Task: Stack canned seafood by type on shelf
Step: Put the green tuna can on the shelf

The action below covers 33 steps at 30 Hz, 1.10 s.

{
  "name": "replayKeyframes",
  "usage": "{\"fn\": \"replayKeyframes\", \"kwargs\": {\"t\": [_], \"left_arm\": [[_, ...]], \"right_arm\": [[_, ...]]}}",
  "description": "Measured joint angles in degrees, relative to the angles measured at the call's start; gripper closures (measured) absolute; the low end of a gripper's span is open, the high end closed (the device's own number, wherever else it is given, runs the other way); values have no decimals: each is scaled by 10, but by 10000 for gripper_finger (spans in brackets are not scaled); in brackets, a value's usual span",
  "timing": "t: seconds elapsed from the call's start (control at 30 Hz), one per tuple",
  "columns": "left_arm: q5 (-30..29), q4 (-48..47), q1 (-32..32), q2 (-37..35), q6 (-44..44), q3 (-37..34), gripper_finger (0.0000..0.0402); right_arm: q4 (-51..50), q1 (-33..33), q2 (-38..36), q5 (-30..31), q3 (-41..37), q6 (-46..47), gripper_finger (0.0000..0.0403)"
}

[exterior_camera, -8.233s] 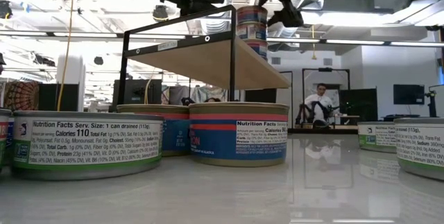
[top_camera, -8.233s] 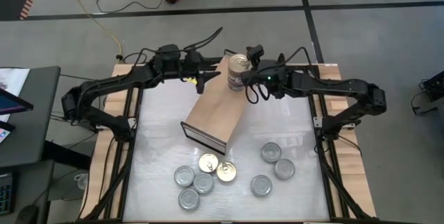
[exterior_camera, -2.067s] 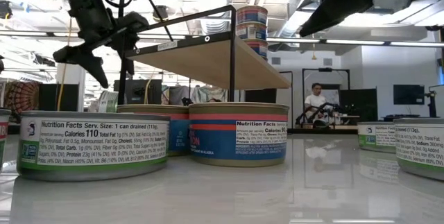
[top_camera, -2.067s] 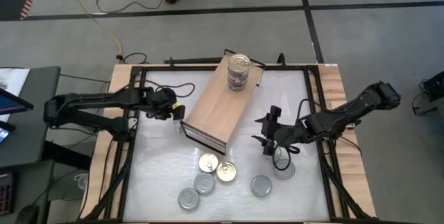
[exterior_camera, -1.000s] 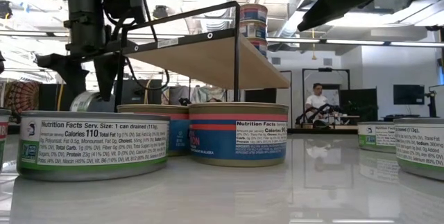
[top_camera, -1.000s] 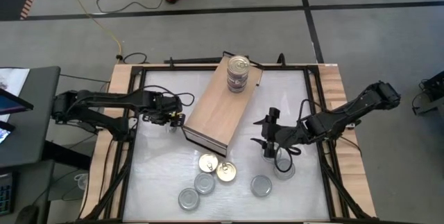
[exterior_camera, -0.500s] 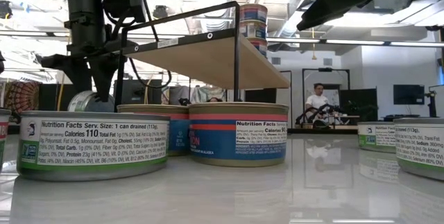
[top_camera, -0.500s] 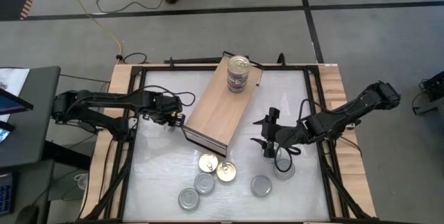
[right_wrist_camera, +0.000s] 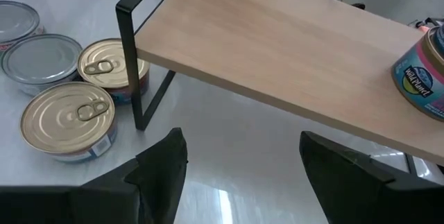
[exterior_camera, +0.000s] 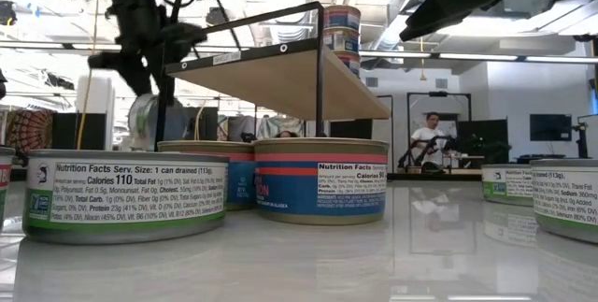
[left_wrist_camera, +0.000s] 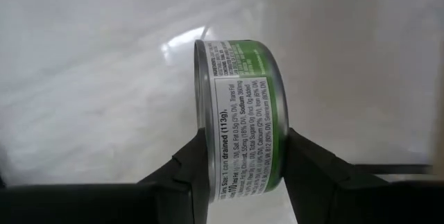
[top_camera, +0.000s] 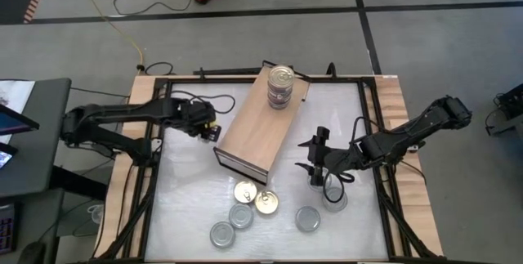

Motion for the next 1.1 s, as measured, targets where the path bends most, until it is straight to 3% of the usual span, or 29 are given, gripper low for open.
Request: {"fn": "replayKeyframes", "kwargs": {"t": [0.27, 0.43, 0.57, 0.8, 1.1], "left_arm": [[-21, -62, 3, 0, 27, 105, 269], [-8, -60, -9, 0, 94, 169, 269], [-28, -47, -45, 0, 191, 212, 269], [-84, 6, -152, 3, 400, 227, 269], [-263, 48, -286, 55, 700, 227, 255]], "right_arm": [[3, 0, 0, 0, 0, 2, 100], [1, -1, 0, 0, 0, 2, 100], [-15, -1, 0, 4, 0, -2, 100], [-31, 0, -11, 29, 0, 2, 100], [-36, 4, -36, 73, 1, 7, 100]]}}
